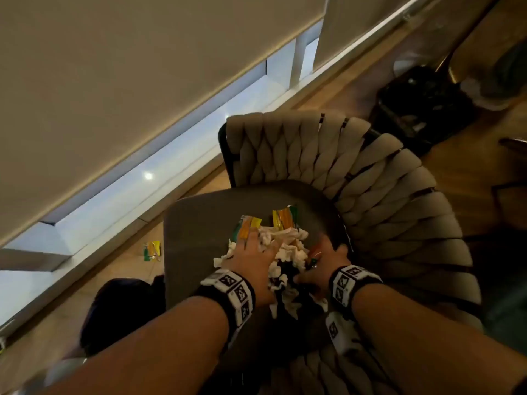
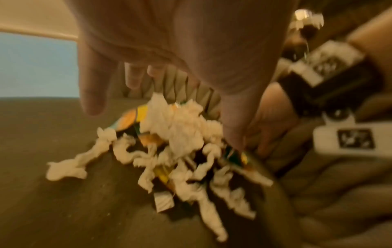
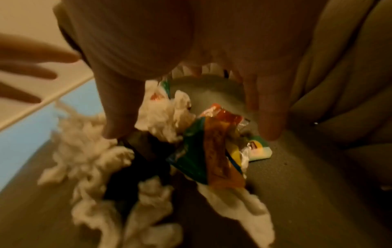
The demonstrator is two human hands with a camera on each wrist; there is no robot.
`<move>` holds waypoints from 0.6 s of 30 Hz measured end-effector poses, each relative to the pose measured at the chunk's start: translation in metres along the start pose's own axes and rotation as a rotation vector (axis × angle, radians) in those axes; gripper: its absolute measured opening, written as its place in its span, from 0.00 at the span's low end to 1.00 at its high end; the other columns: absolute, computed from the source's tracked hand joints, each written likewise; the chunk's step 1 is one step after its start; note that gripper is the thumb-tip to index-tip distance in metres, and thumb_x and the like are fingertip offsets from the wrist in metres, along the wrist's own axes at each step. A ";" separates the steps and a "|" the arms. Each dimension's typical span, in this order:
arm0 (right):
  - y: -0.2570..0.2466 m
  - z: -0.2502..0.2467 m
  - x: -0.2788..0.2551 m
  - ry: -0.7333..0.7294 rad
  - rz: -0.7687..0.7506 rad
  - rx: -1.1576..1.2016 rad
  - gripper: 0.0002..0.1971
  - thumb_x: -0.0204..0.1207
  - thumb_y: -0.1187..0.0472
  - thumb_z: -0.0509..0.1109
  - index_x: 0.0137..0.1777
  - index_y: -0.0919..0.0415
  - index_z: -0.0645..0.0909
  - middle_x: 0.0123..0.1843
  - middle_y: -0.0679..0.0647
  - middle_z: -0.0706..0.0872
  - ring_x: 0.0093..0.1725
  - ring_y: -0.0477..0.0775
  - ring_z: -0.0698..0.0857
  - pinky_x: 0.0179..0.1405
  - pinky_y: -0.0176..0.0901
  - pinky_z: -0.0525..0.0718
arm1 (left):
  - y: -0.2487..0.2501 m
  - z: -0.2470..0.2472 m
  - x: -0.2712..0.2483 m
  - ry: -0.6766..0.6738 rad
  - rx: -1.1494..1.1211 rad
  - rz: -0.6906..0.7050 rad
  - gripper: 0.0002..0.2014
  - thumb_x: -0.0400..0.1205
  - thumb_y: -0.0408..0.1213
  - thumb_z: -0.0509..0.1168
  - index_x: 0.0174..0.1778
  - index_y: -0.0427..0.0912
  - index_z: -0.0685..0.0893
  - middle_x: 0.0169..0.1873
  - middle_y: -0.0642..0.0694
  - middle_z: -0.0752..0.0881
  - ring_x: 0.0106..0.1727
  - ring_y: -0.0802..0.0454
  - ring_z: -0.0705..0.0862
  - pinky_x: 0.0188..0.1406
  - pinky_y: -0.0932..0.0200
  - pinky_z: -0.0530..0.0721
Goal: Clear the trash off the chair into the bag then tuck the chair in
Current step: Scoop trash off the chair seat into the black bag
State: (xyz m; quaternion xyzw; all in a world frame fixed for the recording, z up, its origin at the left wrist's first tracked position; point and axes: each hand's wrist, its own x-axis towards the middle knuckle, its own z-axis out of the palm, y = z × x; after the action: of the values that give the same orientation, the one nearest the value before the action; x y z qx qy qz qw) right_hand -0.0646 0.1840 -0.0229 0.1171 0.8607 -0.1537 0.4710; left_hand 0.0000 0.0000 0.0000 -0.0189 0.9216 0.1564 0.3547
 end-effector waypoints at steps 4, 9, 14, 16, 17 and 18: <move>-0.004 0.012 0.025 -0.014 -0.268 -0.299 0.73 0.46 0.40 0.86 0.75 0.26 0.27 0.83 0.55 0.24 0.84 0.69 0.46 0.75 0.70 0.69 | 0.012 0.029 0.037 -0.122 0.036 -0.039 0.59 0.61 0.60 0.78 0.78 0.70 0.41 0.84 0.45 0.35 0.82 0.31 0.47 0.69 0.28 0.74; -0.009 0.034 0.047 0.013 -0.482 -0.454 0.63 0.57 0.41 0.80 0.76 0.26 0.30 0.84 0.57 0.27 0.82 0.71 0.49 0.77 0.72 0.62 | 0.020 0.062 0.061 -0.077 0.125 -0.017 0.33 0.77 0.44 0.68 0.78 0.52 0.63 0.82 0.38 0.52 0.76 0.34 0.60 0.71 0.40 0.75; -0.011 0.041 0.063 0.046 -0.508 -0.630 0.56 0.57 0.37 0.77 0.79 0.33 0.41 0.85 0.59 0.36 0.79 0.71 0.53 0.71 0.75 0.69 | 0.005 0.058 0.067 -0.112 -0.019 -0.058 0.22 0.80 0.32 0.61 0.71 0.47 0.71 0.74 0.39 0.63 0.71 0.35 0.66 0.68 0.41 0.76; -0.008 0.039 0.066 0.062 -0.498 -0.656 0.56 0.57 0.38 0.78 0.79 0.36 0.44 0.86 0.57 0.38 0.80 0.69 0.52 0.72 0.72 0.69 | -0.006 0.054 0.062 -0.028 -0.148 -0.069 0.17 0.79 0.33 0.62 0.64 0.49 0.74 0.69 0.44 0.67 0.68 0.39 0.69 0.65 0.44 0.78; -0.005 0.039 0.065 0.066 -0.496 -0.678 0.56 0.58 0.38 0.78 0.80 0.37 0.43 0.86 0.56 0.39 0.81 0.68 0.52 0.73 0.70 0.68 | -0.011 0.052 0.056 0.034 -0.217 -0.072 0.15 0.79 0.34 0.63 0.61 0.50 0.76 0.66 0.47 0.68 0.67 0.42 0.71 0.63 0.48 0.79; -0.003 0.039 0.065 0.074 -0.494 -0.690 0.56 0.58 0.38 0.78 0.80 0.38 0.43 0.85 0.56 0.40 0.80 0.68 0.53 0.72 0.69 0.69 | -0.016 0.048 0.049 0.096 -0.285 -0.075 0.15 0.79 0.34 0.65 0.60 0.51 0.77 0.64 0.50 0.69 0.66 0.48 0.71 0.63 0.54 0.78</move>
State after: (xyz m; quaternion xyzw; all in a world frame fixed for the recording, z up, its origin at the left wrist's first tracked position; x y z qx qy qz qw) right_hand -0.0703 0.1703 -0.0974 -0.2516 0.8803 0.0393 0.4002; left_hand -0.0029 0.0032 -0.0705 -0.1107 0.9047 0.2710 0.3097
